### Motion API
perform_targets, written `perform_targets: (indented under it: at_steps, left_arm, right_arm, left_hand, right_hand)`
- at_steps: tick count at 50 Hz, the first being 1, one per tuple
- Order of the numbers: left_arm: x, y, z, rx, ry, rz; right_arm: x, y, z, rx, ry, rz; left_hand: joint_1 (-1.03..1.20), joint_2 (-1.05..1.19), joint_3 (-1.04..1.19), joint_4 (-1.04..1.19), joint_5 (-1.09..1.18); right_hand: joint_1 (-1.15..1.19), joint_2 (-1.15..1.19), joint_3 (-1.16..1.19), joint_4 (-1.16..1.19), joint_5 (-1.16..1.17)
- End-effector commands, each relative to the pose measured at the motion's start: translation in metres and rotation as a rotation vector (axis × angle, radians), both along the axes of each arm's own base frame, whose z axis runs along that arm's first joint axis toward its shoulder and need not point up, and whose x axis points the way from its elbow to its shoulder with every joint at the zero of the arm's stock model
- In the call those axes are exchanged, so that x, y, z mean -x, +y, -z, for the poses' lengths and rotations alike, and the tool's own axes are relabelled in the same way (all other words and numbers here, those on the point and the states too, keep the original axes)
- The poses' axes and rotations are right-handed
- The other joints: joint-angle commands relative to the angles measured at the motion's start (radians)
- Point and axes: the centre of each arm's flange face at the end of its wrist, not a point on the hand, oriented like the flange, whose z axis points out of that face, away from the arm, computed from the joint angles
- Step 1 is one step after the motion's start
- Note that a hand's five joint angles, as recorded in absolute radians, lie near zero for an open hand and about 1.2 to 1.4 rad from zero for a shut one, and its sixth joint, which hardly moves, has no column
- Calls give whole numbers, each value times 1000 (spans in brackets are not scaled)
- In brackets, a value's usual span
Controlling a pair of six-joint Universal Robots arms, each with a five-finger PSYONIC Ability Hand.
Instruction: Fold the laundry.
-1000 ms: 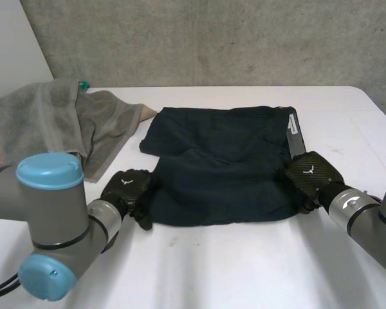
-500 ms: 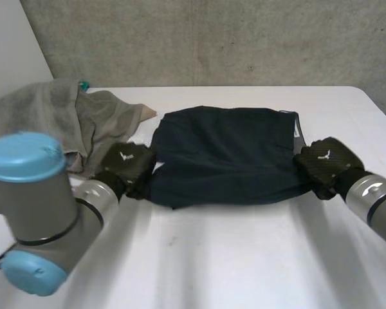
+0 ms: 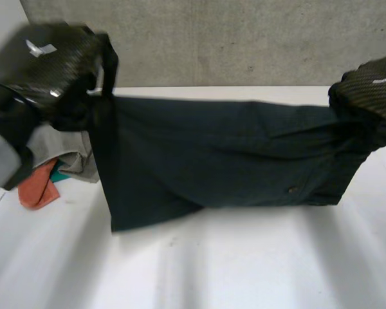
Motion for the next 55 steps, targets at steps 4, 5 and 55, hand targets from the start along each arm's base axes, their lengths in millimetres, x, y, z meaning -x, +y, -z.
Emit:
perform_targets:
  at_steps: [4,5,55]
  left_arm:
    - [48,-83,75,-97,-67,5]
    - [52,-91,80,-94,-67,2]
    - [102,-122,147,-9,-127,58]
  right_arm:
    - [-8,-54,78,-174,27,23]
    - [-8,-59,82,-169,26,32]
    - [13,-52,177,-296,-108,251]
  left_hand:
    - [248,202,208,199,237]
    - [248,202,208,199,237]
    - [-973,-1019,-1013,-1022,-984]
  right_hand:
    - [287,233,217,199,215]
    - [287,233,217,199,215]
    - [-698,-753,-768,-786,-771]
